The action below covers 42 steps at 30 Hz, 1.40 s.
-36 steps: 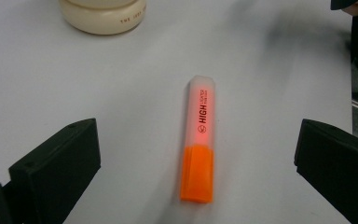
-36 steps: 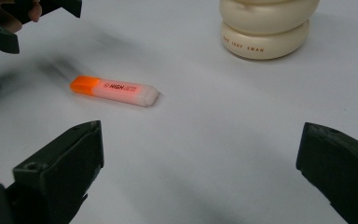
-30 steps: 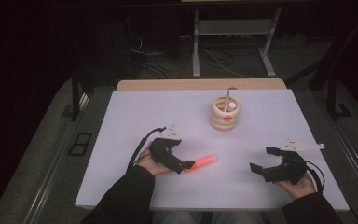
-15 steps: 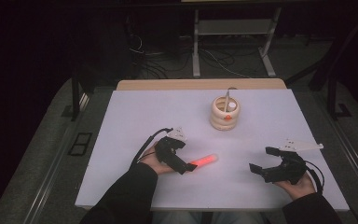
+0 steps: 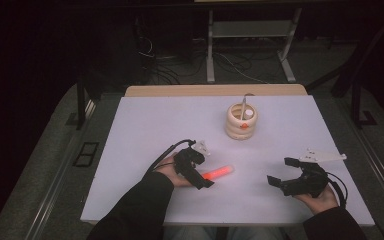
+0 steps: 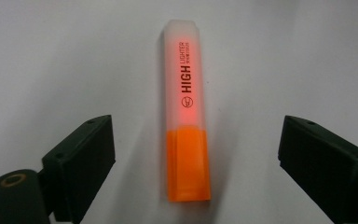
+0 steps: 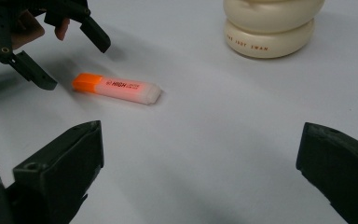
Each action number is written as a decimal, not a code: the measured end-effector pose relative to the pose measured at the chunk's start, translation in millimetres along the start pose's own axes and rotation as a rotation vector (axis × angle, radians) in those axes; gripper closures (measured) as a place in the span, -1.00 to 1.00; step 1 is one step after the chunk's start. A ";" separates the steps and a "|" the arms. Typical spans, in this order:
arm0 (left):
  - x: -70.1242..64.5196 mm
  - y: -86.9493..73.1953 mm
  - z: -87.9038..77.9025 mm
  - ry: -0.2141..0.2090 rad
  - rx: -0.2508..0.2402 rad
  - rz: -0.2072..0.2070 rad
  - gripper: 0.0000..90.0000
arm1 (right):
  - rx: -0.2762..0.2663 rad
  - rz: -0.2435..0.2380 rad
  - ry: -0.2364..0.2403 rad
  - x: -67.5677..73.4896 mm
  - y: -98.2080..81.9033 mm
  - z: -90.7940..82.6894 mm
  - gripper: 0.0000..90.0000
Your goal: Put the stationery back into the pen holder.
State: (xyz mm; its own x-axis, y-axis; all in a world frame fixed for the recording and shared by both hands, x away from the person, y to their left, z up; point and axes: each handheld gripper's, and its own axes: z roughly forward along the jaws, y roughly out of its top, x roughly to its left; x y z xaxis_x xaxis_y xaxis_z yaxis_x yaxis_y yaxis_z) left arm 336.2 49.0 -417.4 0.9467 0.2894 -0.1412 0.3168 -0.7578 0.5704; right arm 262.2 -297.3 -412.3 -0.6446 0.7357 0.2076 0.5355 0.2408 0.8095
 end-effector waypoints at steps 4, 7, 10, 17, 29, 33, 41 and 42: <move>-0.1 2.1 3.1 0.001 0.043 0.022 -0.68 | 0.001 -0.001 0.000 0.2 0.0 0.3 -0.99; -0.6 3.5 5.7 -0.002 0.067 0.028 -0.63 | 0.003 0.001 0.001 0.4 0.0 0.4 -0.99; -0.1 5.2 8.4 -0.001 0.092 0.051 -0.55 | 0.003 0.002 0.002 0.4 -0.1 0.5 -0.99; 0.7 9.1 12.2 -0.005 0.139 0.080 -0.31 | 0.003 0.001 0.003 0.4 0.0 0.5 -0.99; 2.6 10.5 13.9 0.013 0.185 0.122 0.10 | 0.005 -0.001 0.007 0.5 -0.1 0.8 -0.99; 1.9 11.5 13.9 0.034 0.196 0.158 0.25 | 0.004 0.000 0.005 0.6 0.0 0.8 -0.99; 0.3 10.9 14.5 0.058 0.195 0.172 0.45 | 0.006 -0.006 0.008 0.3 -0.1 1.1 -0.99; -0.3 11.1 14.6 0.062 0.197 0.176 0.46 | 0.006 -0.007 0.009 0.4 -0.1 1.3 -0.99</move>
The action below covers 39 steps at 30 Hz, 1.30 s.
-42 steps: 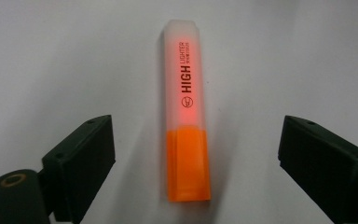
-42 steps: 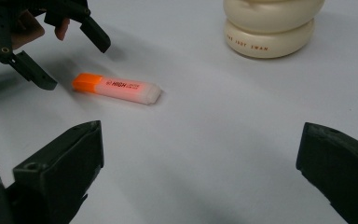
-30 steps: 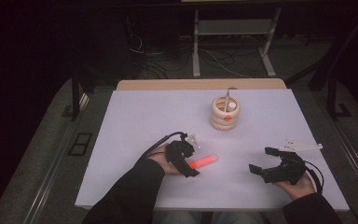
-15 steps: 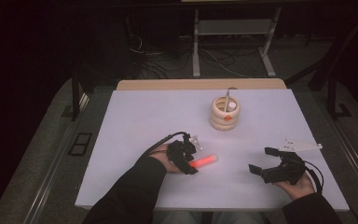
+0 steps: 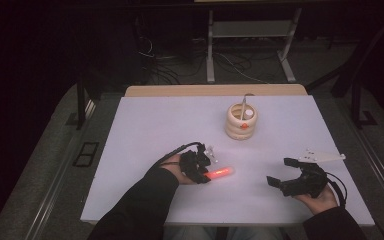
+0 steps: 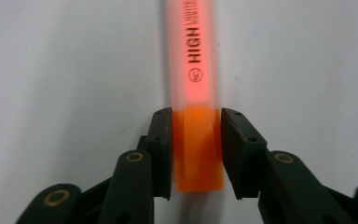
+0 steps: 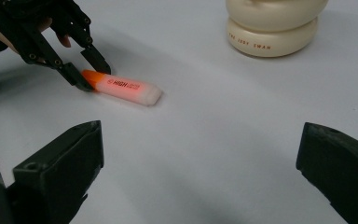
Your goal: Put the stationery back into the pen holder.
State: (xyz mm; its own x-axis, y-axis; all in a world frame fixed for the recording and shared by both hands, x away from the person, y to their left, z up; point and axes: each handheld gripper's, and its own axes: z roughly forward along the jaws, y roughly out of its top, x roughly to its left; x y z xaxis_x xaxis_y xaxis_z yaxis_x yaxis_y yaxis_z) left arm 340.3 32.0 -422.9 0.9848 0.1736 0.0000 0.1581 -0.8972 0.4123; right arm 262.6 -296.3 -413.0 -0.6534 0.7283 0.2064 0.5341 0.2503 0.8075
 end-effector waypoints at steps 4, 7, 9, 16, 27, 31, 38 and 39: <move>-0.1 0.5 -0.5 -0.001 0.009 0.021 0.47 | 0.006 -0.005 -0.004 0.3 0.0 0.6 -0.99; -1.0 0.8 -0.5 0.001 0.007 0.037 0.47 | 0.005 -0.004 -0.004 0.2 0.0 0.6 -0.99; -0.9 1.6 -0.5 0.004 0.010 0.049 0.47 | 0.005 -0.004 -0.004 -0.1 0.0 0.5 -0.99; -1.4 2.8 -1.7 -0.012 0.024 0.058 0.47 | 0.005 -0.001 -0.004 -0.3 0.1 0.2 -0.99; -1.2 5.1 -8.1 -0.032 0.011 0.060 0.47 | 0.009 -0.008 -0.002 0.0 0.3 0.9 -0.99; -1.3 5.8 -12.7 -0.043 -0.005 0.041 0.47 | 0.010 -0.014 -0.001 0.3 0.7 1.3 -0.99; 1.6 8.4 -23.7 -0.064 -0.019 0.033 0.47 | 0.014 -0.020 -0.005 1.2 1.7 1.8 -0.99; 1.9 8.7 -24.8 -0.062 -0.020 0.034 0.47 | 0.014 -0.023 -0.001 1.3 1.8 2.1 -0.99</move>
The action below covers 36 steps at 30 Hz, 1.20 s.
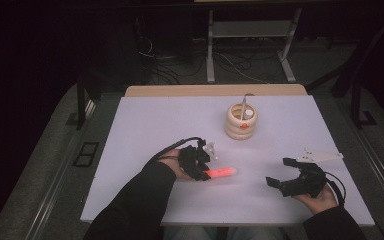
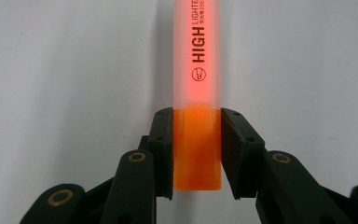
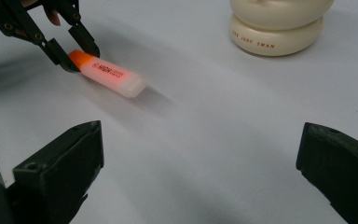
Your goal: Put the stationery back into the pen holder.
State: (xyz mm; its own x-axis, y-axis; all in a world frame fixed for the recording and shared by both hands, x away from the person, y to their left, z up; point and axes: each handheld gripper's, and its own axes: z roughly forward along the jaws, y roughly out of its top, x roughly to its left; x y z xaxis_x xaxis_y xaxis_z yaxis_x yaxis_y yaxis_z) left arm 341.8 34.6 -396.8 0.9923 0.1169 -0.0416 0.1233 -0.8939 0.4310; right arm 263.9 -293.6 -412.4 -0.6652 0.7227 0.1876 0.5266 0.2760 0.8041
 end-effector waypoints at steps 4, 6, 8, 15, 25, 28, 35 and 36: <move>1.2 0.6 -4.8 -0.001 -0.008 -0.001 0.47 | 0.004 -0.004 0.001 0.6 1.0 -0.1 -0.99; 1.2 0.8 -6.4 -0.001 -0.009 0.000 0.47 | 0.003 -0.010 -0.001 0.4 1.8 -0.2 -0.99; 1.3 1.3 -8.4 -0.003 -0.007 0.005 0.47 | 0.004 -0.008 0.001 0.5 2.8 -0.3 -0.99; 3.3 3.8 -18.2 -0.041 -0.012 0.001 0.47 | 0.013 -0.028 0.025 0.8 10.0 0.5 -0.99; 8.3 11.6 -28.4 -0.114 0.006 0.002 0.47 | 0.065 -0.068 0.094 4.6 27.8 6.3 -0.99; 8.6 13.3 -29.8 -0.137 0.018 0.008 0.47 | 0.088 -0.096 0.118 6.9 37.3 9.6 -0.99; 11.8 16.5 -29.7 -0.179 0.033 -0.002 0.47 | 0.146 -0.193 0.162 17.2 61.0 19.7 -0.99; 12.9 16.9 -29.9 -0.190 0.041 -0.005 0.47 | 0.154 -0.204 0.171 19.3 65.3 21.7 -0.99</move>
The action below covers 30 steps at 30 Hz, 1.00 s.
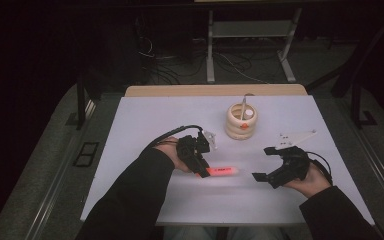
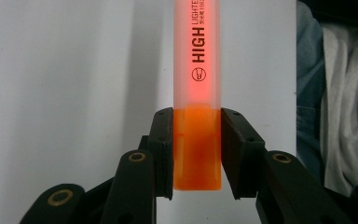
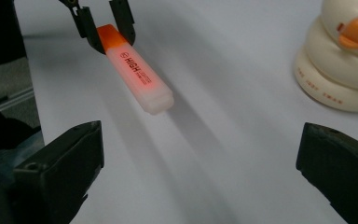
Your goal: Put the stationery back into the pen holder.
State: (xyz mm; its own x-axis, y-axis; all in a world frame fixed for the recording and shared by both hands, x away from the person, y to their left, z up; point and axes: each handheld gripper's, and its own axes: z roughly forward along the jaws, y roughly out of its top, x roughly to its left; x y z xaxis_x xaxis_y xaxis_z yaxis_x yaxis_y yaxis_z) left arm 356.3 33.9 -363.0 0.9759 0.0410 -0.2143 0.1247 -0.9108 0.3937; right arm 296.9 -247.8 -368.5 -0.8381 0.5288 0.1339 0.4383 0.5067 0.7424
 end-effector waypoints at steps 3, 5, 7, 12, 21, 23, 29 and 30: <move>0.9 -0.1 0.7 -0.020 -0.009 -0.021 0.47 | 0.016 -0.025 0.025 0.6 10.5 3.5 -0.99; 1.9 -0.2 0.5 -0.035 -0.008 -0.023 0.47 | 0.027 -0.035 0.042 0.7 17.4 6.3 -0.99; 3.3 -0.5 0.0 -0.058 -0.008 -0.029 0.47 | 0.037 -0.047 0.054 1.3 23.6 8.4 -0.99; 5.9 -0.8 2.0 -0.099 -0.004 -0.057 0.47 | 0.052 -0.094 0.076 5.0 35.2 13.0 -0.99; 13.0 1.5 3.3 -0.120 0.012 -0.079 0.47 | 0.094 -0.164 0.098 11.7 43.7 24.6 -0.88; 15.6 1.7 2.3 -0.121 0.013 -0.083 0.47 | 0.100 -0.179 0.096 13.1 45.5 27.3 -0.88; 20.0 3.5 -0.7 -0.135 0.017 -0.100 0.47 | 0.135 -0.228 0.075 17.5 50.6 34.9 -0.88; 20.0 3.9 -0.4 -0.134 0.016 -0.101 0.47 | 0.143 -0.236 0.071 18.2 51.2 36.5 -0.88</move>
State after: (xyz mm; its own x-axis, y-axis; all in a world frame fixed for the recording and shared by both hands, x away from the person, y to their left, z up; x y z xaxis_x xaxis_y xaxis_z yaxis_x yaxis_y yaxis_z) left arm 376.4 31.3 -365.4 0.9260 0.0784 -0.3692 0.2168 -0.9112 0.3503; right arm 315.9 -187.4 -352.0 -0.9408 0.3384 0.0179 0.2656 0.7038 0.6589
